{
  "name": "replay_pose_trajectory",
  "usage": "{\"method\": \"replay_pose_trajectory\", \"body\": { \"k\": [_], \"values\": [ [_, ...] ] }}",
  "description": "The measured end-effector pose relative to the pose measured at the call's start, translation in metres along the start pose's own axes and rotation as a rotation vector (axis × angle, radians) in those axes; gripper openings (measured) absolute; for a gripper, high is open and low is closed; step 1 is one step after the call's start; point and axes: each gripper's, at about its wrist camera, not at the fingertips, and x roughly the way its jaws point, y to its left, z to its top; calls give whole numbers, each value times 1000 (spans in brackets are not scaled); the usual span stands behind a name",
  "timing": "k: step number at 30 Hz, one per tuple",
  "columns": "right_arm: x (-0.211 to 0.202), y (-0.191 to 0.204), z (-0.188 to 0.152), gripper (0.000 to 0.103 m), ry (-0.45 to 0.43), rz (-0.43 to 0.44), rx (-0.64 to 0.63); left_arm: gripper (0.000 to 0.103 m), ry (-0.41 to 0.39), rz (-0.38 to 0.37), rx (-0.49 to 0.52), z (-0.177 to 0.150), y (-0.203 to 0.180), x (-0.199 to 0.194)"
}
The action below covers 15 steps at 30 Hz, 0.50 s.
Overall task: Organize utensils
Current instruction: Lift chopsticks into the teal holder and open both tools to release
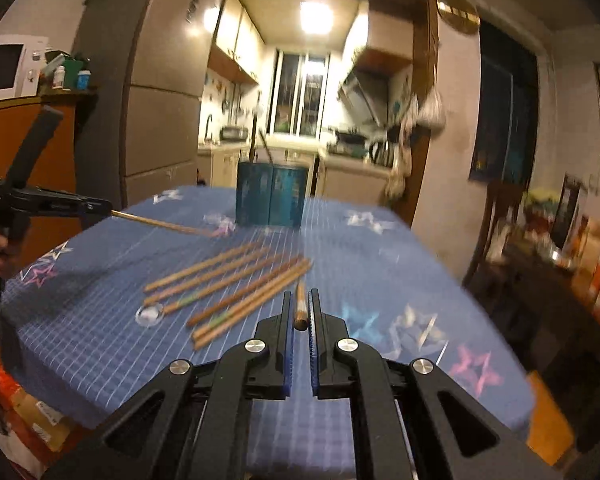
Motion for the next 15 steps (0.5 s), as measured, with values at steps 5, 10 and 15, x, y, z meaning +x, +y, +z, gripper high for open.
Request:
{"method": "replay_pose_trajectory", "body": {
  "k": [5,10,15],
  "values": [
    [7,-14,39,8,-99,23,-31,5,-73,15,-10,31,3,-21],
    [29,-42,74,8,-122,113,32,5,-128,10,-16,60,-2,-28],
    [54,-61,103,8,-111,185,72,5,-146,-24,-24,78,-10,-24]
  ]
}}
